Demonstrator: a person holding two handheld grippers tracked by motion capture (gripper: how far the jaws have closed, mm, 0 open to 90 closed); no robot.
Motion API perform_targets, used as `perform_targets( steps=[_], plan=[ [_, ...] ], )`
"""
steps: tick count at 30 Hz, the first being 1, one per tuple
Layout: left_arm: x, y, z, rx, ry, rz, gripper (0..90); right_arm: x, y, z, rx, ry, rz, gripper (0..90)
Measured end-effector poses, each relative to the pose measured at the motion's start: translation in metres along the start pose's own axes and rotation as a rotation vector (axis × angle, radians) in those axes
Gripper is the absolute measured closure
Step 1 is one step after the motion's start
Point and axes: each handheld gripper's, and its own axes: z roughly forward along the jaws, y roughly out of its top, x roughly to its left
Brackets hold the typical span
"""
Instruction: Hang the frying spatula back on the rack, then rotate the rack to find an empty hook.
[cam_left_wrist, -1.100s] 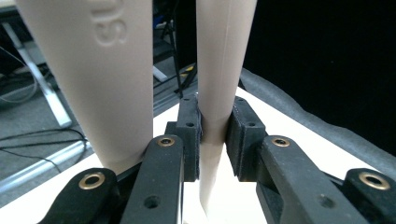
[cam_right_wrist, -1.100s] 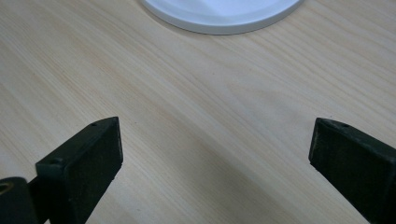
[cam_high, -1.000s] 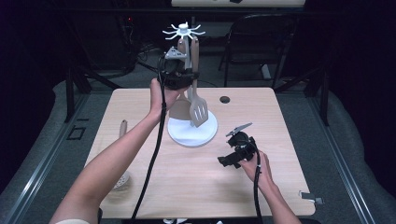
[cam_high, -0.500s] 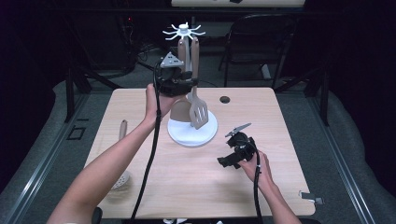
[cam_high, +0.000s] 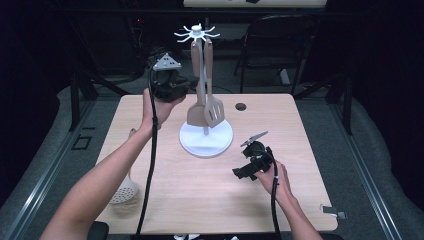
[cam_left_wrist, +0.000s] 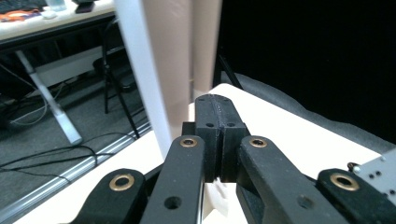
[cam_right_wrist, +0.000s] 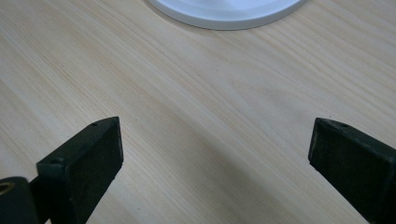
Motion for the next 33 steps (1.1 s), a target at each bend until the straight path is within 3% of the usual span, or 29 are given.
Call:
perform_targets(
  steps=[8,13,18,22,25,30,31,33],
  plan=[
    [0.008,0.015,-0.009,-0.017,0.040,0.012,89.9,-0.001,-0.001,-0.001,0.003,-0.011,-0.001,2.8],
    [0.009,0.019,-0.014,-0.024,0.042,0.015,89.9,-0.002,0.000,-0.003,0.018,-0.024,-0.015,2.9],
    [0.012,0.023,-0.019,-0.032,0.058,0.022,89.9,0.000,0.000,0.000,-0.009,0.005,0.004,2.9],
    [0.016,0.032,-0.025,-0.050,0.076,0.019,89.9,-0.003,0.000,-0.003,0.027,-0.025,-0.020,2.9],
    [0.018,0.040,-0.029,-0.069,0.084,0.020,89.9,-0.002,-0.001,-0.002,0.011,-0.016,-0.010,2.9],
    [0.019,0.052,-0.033,-0.088,0.094,0.028,89.8,-0.002,0.000,-0.001,0.026,-0.007,-0.006,3.1],
    [0.020,0.054,-0.033,-0.090,0.096,0.031,89.9,-0.002,0.000,-0.002,0.037,-0.023,-0.015,3.1],
    [0.021,0.056,-0.033,-0.087,0.100,0.030,89.9,-0.002,-0.001,0.000,0.017,-0.010,-0.004,3.1]
  ],
)
